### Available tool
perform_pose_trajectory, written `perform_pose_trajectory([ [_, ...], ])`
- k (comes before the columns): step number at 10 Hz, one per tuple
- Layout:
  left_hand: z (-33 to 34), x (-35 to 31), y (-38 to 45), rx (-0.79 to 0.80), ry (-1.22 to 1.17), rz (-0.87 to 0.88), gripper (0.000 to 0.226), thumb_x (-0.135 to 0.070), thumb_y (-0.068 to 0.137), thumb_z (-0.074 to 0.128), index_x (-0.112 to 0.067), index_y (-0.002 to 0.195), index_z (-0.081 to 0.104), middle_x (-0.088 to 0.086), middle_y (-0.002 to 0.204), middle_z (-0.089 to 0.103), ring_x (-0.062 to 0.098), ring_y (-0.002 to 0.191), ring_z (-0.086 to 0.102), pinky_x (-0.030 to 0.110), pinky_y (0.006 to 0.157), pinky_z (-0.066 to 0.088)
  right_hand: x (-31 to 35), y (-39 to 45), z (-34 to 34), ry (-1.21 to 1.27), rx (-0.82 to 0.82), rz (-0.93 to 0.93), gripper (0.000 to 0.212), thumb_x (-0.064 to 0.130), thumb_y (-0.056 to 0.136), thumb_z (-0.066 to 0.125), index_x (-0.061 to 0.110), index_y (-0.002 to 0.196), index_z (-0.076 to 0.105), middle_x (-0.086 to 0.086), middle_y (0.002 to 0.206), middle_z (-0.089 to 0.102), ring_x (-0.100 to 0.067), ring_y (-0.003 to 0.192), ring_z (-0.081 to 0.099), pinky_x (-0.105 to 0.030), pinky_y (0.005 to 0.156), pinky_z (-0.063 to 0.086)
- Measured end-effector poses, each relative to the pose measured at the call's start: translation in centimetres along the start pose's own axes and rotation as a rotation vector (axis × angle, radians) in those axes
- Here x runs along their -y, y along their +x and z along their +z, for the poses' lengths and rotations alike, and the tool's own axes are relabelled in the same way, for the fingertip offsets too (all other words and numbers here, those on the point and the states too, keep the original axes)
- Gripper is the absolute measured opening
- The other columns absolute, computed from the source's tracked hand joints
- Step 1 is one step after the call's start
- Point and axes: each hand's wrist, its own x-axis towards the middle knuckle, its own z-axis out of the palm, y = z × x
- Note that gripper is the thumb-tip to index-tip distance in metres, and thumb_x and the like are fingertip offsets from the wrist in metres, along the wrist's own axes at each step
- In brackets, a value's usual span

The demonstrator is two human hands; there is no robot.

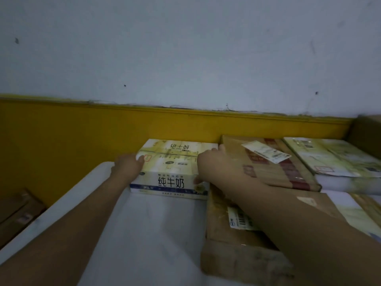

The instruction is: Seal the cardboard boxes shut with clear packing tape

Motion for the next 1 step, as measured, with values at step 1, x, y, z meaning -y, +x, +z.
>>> perform_pose_trajectory([
  [1, -0.17, -1.77, -1.66, -0.210, 0.286, 0.098, 0.041, -0.032, 0.105, 0.041, -0.009, 0.138, 0.049, 0.020, 0.133, 0.048, 0.036, 0.124, 0.043, 0.045, 0.098, 0.040, -0.32, -1.96, -0.56, 0.148, -0.017, 0.019, 0.053, 0.068, 0.088, 0.054, 0.016, 0.098, 0.060, -0.003, 0.099, 0.059, -0.030, 0.119, 0.053, -0.053, 0.115, 0.017],
])
